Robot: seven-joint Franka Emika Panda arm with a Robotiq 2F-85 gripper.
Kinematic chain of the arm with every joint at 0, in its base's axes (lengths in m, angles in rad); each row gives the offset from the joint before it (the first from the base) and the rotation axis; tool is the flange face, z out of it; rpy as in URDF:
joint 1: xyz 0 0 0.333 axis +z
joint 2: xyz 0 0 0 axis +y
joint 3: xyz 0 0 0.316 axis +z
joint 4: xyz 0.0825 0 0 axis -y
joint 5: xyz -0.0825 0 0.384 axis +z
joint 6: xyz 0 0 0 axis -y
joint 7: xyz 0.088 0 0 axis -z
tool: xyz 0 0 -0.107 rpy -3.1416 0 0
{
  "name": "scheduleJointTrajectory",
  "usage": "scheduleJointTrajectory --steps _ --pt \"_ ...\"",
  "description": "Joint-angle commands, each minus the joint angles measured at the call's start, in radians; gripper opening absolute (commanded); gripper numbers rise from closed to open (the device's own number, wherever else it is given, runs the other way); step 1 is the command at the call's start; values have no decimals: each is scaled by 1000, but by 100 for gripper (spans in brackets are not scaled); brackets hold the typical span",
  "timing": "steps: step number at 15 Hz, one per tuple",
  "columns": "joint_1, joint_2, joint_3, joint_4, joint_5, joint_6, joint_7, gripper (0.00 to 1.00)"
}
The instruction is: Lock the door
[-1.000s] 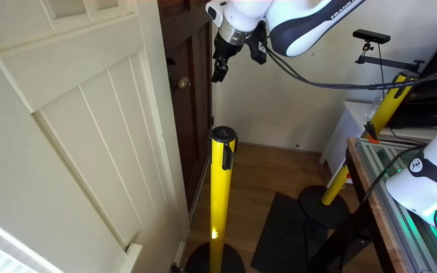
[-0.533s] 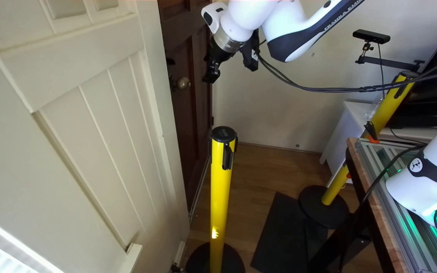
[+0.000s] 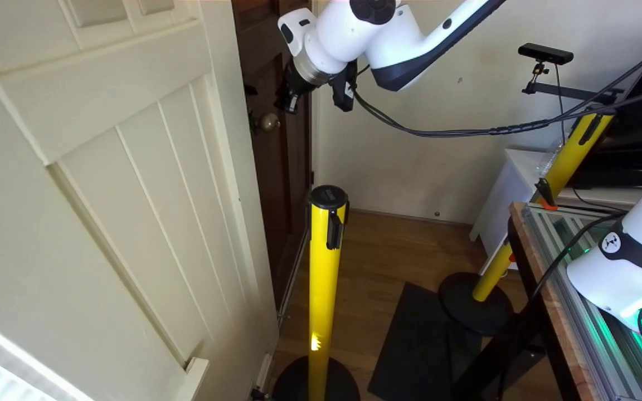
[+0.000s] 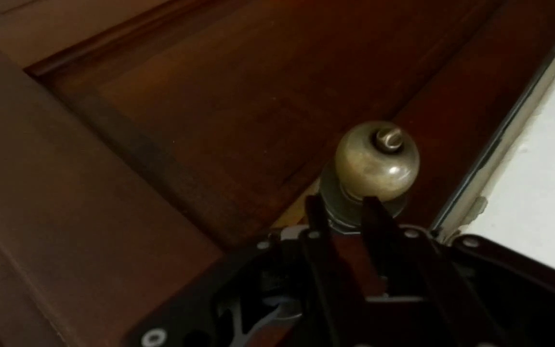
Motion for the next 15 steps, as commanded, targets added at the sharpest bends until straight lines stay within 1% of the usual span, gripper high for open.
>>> scheduleJointTrajectory --steps 1,5,7,10,13,15 --pt "9 82 -9 129 -140 40 135 0" --pt "8 125 0 194 -234 54 212 0" --pt "11 141 2 223 -291 54 270 0" --pt "13 153 7 250 -366 35 343 0" --pt "13 154 7 253 -409 15 384 0" --pt "11 150 4 242 -405 4 381 0"
